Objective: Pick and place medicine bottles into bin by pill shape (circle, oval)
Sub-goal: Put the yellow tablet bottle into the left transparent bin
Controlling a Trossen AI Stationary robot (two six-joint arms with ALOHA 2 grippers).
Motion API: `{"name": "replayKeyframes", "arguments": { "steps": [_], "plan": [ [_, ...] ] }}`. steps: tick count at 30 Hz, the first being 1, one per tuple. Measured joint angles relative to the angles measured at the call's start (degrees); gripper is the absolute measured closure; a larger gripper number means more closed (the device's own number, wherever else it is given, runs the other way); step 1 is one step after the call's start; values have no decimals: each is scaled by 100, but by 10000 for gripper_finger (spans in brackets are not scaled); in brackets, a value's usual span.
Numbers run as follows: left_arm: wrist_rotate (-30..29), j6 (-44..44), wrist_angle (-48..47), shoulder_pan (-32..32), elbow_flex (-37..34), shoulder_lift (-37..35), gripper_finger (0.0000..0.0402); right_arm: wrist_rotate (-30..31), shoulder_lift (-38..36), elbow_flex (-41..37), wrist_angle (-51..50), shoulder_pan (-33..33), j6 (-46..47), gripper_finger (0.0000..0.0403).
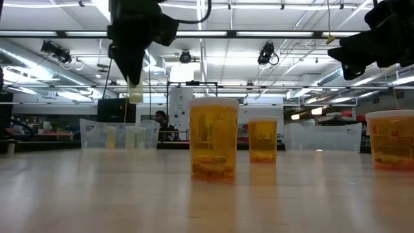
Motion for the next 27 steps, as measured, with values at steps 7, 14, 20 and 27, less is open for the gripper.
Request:
{"name": "replayKeyframes", "arguments": {
  "steps": [7,14,20,27],
  "plan": [
    [-104,922,-19,849,0,0,281,0,-1,0,0,0,1,246],
    [-431,1604,-85,1647,0,0,284,0,0,0,0,-2,0,246],
    [-772,1962,-158,2271,0,0,278,1,-1,0,2,-2,0,246],
    [-837,2308,-265,2831,-2,0,283,0,-1,0,0,-1,0,246]
  ]
}}
